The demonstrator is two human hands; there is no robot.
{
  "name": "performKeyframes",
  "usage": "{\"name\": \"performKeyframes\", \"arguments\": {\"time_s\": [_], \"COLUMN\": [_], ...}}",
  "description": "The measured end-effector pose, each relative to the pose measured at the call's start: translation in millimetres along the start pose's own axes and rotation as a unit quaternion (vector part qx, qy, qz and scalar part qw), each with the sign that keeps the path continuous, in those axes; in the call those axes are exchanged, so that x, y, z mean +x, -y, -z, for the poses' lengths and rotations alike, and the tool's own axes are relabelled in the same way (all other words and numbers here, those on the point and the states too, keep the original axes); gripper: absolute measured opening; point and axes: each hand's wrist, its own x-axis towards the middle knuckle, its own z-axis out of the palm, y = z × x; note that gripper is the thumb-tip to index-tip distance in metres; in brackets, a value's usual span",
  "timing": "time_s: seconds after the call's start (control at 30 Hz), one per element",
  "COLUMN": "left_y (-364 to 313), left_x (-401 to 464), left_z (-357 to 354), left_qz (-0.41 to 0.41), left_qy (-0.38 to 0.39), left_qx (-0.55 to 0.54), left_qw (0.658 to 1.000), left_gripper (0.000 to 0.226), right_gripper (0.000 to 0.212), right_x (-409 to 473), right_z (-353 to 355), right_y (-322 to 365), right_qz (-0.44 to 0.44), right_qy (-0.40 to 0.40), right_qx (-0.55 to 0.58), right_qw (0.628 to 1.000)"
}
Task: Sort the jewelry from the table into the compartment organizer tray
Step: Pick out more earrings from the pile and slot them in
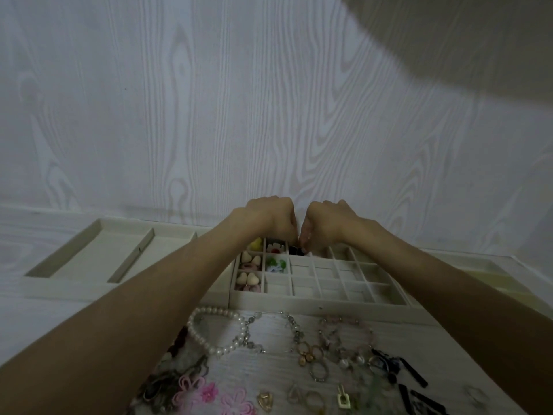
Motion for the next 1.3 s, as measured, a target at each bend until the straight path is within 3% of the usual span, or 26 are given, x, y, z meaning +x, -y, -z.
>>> {"name": "performKeyframes", "arguments": {"time_s": [0.2, 0.37, 0.53, 0.83, 0.93, 1.07, 1.3], "left_y": [7.4, 10.2, 8.9, 11.1, 12.2, 10.6, 11.5], "left_x": [-3.7, -7.0, -9.4, -9.3, -14.3, -42.9, -136.6], "left_z": [1.9, 1.0, -0.2, -0.1, 6.4, 25.7, 21.8], "left_qz": [-0.002, -0.005, -0.004, -0.015, -0.029, -0.043, -0.037], "left_qy": [0.039, 0.085, 0.092, 0.09, 0.069, -0.019, -0.1], "left_qx": [-0.019, -0.045, -0.045, -0.053, -0.062, -0.064, -0.093], "left_qw": [0.999, 0.995, 0.995, 0.994, 0.995, 0.997, 0.99], "left_gripper": [0.029, 0.031, 0.031, 0.029, 0.028, 0.028, 0.019], "right_gripper": [0.019, 0.049, 0.042, 0.049, 0.047, 0.025, 0.02], "right_x": [-8.0, -21.5, -17.9, -12.4, -31.3, -80.4, -167.5], "right_z": [16.2, 24.9, 15.4, 16.3, 38.1, 59.2, 18.4], "right_y": [-4.0, -6.8, 0.4, 2.5, 0.1, -6.2, -2.4], "right_qz": [0.013, 0.042, 0.035, 0.039, 0.057, 0.082, 0.088], "right_qy": [0.007, 0.08, 0.124, 0.118, 0.079, 0.014, -0.004], "right_qx": [0.04, -0.024, -0.056, -0.049, -0.02, 0.019, 0.196], "right_qw": [0.999, 0.996, 0.99, 0.991, 0.995, 0.996, 0.977]}}
